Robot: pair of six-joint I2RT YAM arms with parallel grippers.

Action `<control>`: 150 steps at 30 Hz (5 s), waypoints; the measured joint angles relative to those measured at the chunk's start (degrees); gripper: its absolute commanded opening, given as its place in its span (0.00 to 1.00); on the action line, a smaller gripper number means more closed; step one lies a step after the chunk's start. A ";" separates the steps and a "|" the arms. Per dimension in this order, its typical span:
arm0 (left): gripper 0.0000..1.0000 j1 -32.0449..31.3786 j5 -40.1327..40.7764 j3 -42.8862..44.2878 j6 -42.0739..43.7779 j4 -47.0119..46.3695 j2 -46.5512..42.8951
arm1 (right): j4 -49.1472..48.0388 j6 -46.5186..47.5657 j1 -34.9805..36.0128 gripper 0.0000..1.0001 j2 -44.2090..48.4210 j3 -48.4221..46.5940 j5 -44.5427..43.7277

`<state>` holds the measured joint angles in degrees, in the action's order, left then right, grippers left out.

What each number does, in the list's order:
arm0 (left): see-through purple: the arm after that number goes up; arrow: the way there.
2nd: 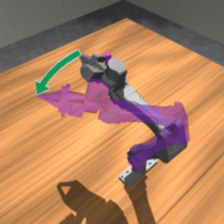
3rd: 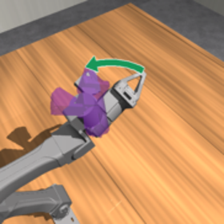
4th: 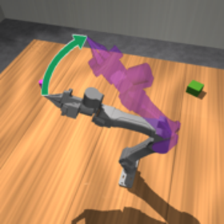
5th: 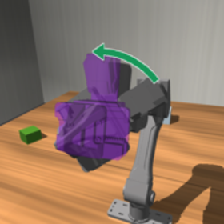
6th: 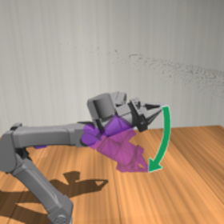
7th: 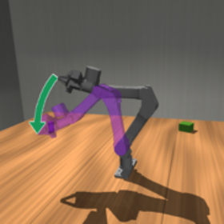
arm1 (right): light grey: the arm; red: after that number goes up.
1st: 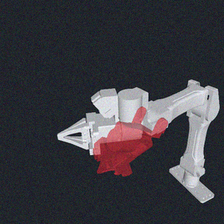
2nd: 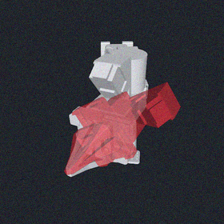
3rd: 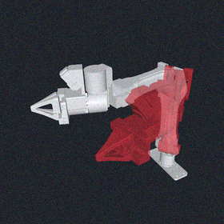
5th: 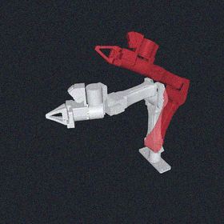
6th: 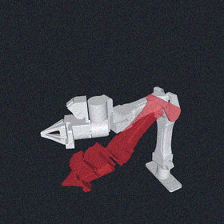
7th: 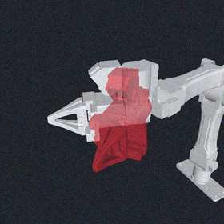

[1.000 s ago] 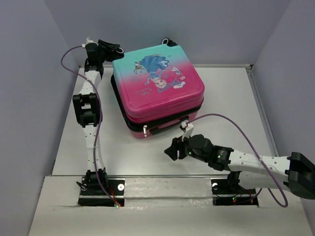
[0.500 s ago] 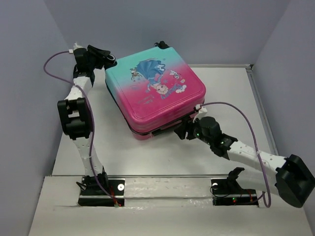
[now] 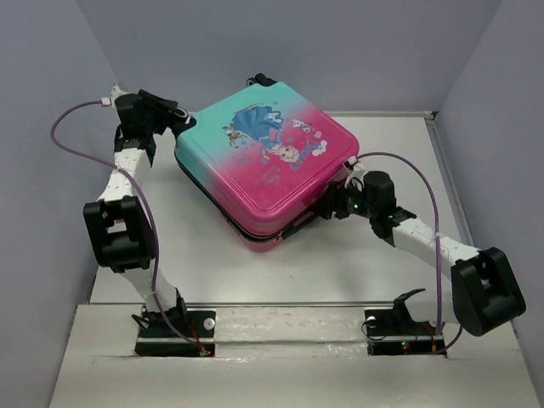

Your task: Pack the luggage

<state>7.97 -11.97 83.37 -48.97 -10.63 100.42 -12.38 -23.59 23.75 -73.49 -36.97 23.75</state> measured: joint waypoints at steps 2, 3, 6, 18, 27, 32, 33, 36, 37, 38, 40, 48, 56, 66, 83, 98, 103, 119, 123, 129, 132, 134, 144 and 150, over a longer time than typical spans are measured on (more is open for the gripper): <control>0.06 0.28 1.11 -4.59 -0.24 -0.28 -1.88 | 0.42 0.35 -3.96 0.65 -0.70 -0.20 3.13; 0.06 0.35 2.40 -8.72 -0.70 -0.28 -3.58 | 0.81 0.76 -5.57 0.65 -1.33 -0.59 4.17; 0.06 0.66 4.79 -16.35 -2.05 -0.87 -7.23 | 1.86 1.38 -9.07 0.65 -3.85 -2.12 6.21; 0.06 0.79 6.75 -22.40 -3.45 -1.03 -13.46 | -5.46 -0.28 -9.94 0.29 9.68 4.50 12.92; 0.06 0.79 5.66 -14.21 -2.27 4.55 -10.78 | -8.83 1.51 -0.48 0.29 6.54 8.83 12.68; 0.06 0.79 4.83 -10.73 -1.40 5.73 -7.89 | -12.15 3.50 3.54 0.48 1.77 8.83 10.43; 0.06 0.79 4.70 -10.40 -1.27 5.88 -7.17 | -13.20 4.11 3.80 0.49 0.72 8.83 10.14; 0.06 1.07 4.15 -10.03 -1.22 6.16 -4.96 | -15.76 5.09 3.93 0.52 -1.66 8.83 9.68; 0.06 1.14 3.98 -10.03 -1.22 6.19 -4.55 | -16.37 5.33 3.98 0.53 -1.99 8.87 9.73; 0.06 1.27 3.76 -10.03 -1.27 6.05 -3.93 | -16.83 5.62 4.00 0.53 -2.14 8.94 9.73; 0.06 1.42 3.50 -10.03 -1.20 5.73 -3.82 | -17.31 5.95 4.02 0.54 -2.38 8.96 9.79; 0.20 1.73 2.86 -8.76 -0.44 5.35 -2.49 | -21.64 6.08 4.42 0.48 -5.38 8.96 11.58; 0.33 1.77 2.80 -8.76 0.13 5.07 -2.38 | -25.55 5.25 4.98 0.60 -5.60 11.28 12.90; 0.99 1.77 4.17 -10.49 4.02 5.18 -3.65 | -26.80 5.44 5.22 0.52 -6.14 12.02 12.28; 0.95 -11.26 4.35 -41.53 7.61 3.67 -49.29 | -26.67 5.86 6.43 0.35 -8.81 9.68 11.74; 0.59 -45.57 15.17 -58.29 4.31 8.22 -57.18 | -25.49 4.90 9.73 0.07 -6.27 11.43 5.92; 0.59 -49.37 15.76 -58.66 3.69 2.40 -49.29 | -23.93 4.11 11.69 0.07 -1.18 14.08 1.70; 0.67 -57.61 24.11 -53.27 5.90 -2.19 -37.16 | -21.86 -1.55 38.40 0.07 -3.63 12.90 -45.66; 0.90 -57.92 26.75 -49.62 8.50 3.61 -37.18 | -24.11 -3.39 40.83 0.07 -5.84 12.37 -54.34; 0.99 -59.47 27.43 -40.85 12.76 13.68 -41.53 | -24.17 -5.07 43.87 0.07 -3.54 12.41 -54.51; 0.99 -52.41 24.96 -33.57 15.02 16.61 -46.31 | -23.80 -5.79 44.28 0.07 -2.27 12.90 -53.24; 0.99 -43.82 22.69 -29.57 16.26 16.39 -47.19 | -23.61 -6.25 44.59 0.07 -1.70 13.27 -52.09; 0.99 -37.29 8.68 -39.23 16.98 15.87 -50.40 | -18.73 -6.93 45.27 0.07 4.02 13.94 -48.57; 0.99 -45.22 6.62 -51.60 11.63 10.60 -53.57 | -17.66 -7.87 45.29 0.07 4.42 13.94 -47.89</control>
<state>-37.26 -5.34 31.77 -37.34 -0.03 46.85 -30.04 -31.46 69.04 -69.08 -23.03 -24.14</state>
